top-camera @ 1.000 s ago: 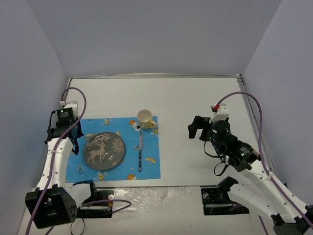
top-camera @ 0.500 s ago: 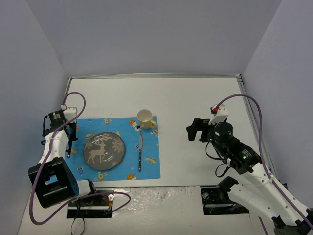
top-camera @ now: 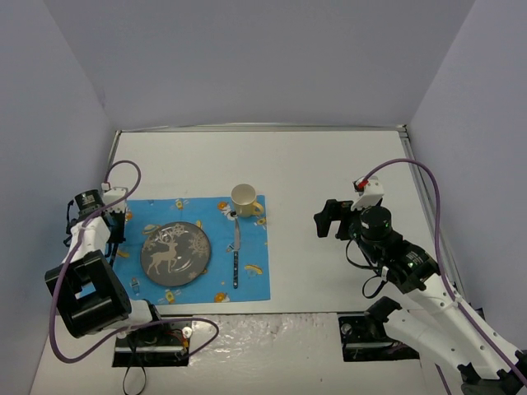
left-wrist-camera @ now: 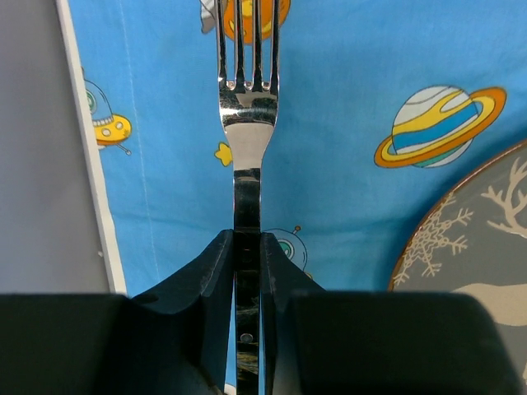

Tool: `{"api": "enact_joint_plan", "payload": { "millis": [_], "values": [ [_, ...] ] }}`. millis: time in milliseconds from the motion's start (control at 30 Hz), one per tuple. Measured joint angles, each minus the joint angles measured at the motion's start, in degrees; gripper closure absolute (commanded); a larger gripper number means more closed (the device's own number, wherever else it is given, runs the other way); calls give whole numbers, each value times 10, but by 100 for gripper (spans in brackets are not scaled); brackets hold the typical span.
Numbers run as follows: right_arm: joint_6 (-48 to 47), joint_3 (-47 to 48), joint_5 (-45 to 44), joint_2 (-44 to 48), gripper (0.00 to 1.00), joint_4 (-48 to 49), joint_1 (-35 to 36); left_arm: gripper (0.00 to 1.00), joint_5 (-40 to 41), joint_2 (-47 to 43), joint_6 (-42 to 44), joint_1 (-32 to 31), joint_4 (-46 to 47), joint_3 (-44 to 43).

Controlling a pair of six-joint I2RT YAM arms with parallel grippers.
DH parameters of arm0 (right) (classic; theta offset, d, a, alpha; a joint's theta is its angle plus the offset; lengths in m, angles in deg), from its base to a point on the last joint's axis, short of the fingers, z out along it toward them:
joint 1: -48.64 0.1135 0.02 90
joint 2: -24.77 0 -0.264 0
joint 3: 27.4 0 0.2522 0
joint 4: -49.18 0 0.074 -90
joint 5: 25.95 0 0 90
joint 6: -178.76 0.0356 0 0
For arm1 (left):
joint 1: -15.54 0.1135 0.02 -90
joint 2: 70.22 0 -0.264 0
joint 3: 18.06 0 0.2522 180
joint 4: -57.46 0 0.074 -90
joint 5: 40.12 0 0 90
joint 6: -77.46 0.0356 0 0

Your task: Set the dinner table for one person

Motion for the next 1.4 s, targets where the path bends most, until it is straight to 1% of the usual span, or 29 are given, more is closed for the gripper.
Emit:
{"api": "enact_joint_plan", "payload": {
  "millis": [333, 500, 867, 1033, 1300, 1400],
  "values": [
    [-4, -4, 0, 0, 0, 0, 0, 100, 15, -12, 9, 8, -32, 3],
    [-5, -9, 0, 0, 0, 0, 0, 99, 23, -16, 9, 20, -36, 7],
    [-8, -9, 0, 1, 0, 0, 0, 99, 44, -15, 12, 21, -43, 20],
    [-9, -9, 0, 1, 0, 0, 1, 99, 49, -1, 12, 21, -43, 20],
    [-10, -9, 0, 2, 0, 0, 1, 92, 50, 20, 14, 24, -41, 19],
    [-11, -9, 0, 2, 0, 0, 2, 87, 54, 20, 14, 24, -39, 19]
  ]
}}
